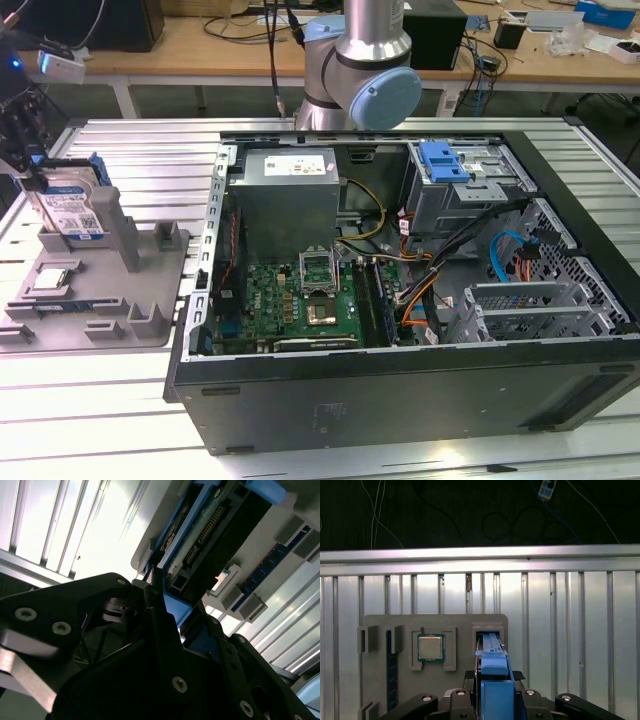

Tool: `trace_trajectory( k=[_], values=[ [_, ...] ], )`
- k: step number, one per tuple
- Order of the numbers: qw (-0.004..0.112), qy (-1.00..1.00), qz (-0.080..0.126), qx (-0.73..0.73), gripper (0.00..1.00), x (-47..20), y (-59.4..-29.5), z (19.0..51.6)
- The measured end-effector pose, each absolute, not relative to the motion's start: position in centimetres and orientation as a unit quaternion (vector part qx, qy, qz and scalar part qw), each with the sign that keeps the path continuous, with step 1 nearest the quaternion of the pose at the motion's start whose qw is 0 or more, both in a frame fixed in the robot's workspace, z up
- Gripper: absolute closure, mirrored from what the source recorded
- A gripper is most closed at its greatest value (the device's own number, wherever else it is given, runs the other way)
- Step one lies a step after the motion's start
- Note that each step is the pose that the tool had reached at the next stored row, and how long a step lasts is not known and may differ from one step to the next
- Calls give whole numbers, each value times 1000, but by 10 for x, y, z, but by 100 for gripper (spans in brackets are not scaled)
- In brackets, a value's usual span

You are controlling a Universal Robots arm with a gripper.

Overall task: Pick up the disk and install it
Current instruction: 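Pick up the disk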

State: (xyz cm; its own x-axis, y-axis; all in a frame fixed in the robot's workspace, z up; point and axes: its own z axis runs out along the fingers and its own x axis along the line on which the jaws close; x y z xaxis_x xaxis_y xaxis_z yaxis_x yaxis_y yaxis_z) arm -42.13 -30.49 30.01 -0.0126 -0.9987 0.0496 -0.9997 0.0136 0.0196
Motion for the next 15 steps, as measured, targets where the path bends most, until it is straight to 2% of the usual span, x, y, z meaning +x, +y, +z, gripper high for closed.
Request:
trace_trajectory(
  k=[15],
  values=[
    [25,-711,11,702,64,-421,-305,312]
  ],
)
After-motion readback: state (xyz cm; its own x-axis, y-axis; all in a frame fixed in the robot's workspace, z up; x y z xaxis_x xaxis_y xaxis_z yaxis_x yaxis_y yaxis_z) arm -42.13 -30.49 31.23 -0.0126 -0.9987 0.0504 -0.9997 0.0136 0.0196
